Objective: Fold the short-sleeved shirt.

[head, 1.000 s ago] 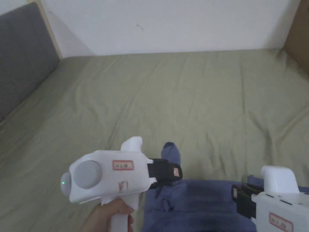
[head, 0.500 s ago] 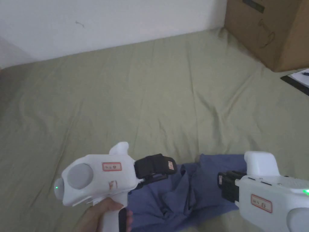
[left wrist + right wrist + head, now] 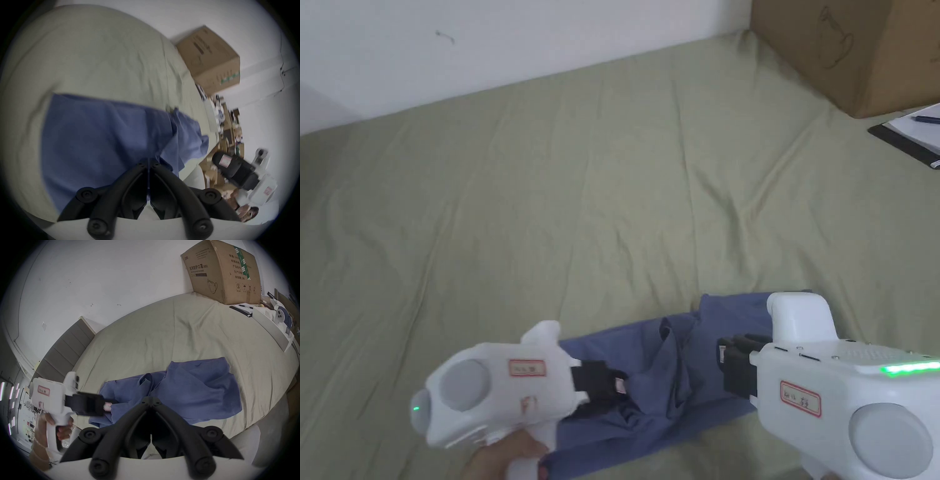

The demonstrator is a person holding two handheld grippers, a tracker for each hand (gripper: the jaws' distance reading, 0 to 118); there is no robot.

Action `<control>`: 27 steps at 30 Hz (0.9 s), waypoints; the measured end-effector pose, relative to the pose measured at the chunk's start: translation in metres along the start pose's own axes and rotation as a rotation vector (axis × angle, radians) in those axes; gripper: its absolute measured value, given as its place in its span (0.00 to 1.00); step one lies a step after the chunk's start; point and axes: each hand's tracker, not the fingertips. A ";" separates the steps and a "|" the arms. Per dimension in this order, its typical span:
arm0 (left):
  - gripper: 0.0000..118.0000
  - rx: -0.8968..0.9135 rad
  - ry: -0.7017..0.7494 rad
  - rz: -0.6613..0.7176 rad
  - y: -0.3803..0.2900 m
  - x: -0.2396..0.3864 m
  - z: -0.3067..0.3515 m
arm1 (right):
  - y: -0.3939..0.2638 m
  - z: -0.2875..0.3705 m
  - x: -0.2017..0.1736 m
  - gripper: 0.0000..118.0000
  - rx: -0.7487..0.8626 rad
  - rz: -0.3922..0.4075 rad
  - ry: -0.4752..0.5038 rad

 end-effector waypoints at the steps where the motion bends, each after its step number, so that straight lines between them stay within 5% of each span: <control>1: 0.02 -0.041 -0.006 -0.024 -0.004 0.007 -0.013 | 0.000 0.001 0.002 0.00 0.000 -0.001 -0.004; 12: 0.05 -0.071 -0.116 -0.119 -0.014 0.048 -0.026 | 0.005 0.019 0.008 0.00 0.039 -0.037 -0.015; 14: 0.41 -0.008 -0.127 -0.078 -0.013 0.038 -0.007 | 0.006 0.021 0.004 0.00 0.042 -0.026 -0.012; 16: 0.59 0.048 -0.125 -0.027 -0.009 0.017 0.020 | 0.006 0.022 -0.001 0.00 0.040 0.002 -0.010; 18: 0.93 0.095 -0.132 0.020 -0.008 -0.004 0.046 | 0.006 0.020 -0.007 0.00 0.035 0.023 -0.013; 24: 0.99 0.279 -0.080 0.210 -0.013 -0.094 0.119 | 0.006 0.008 -0.025 0.00 0.015 0.037 0.021; 27: 0.99 0.203 -0.119 0.288 -0.013 -0.138 0.109 | 0.007 0.000 -0.038 0.00 -0.005 0.048 0.043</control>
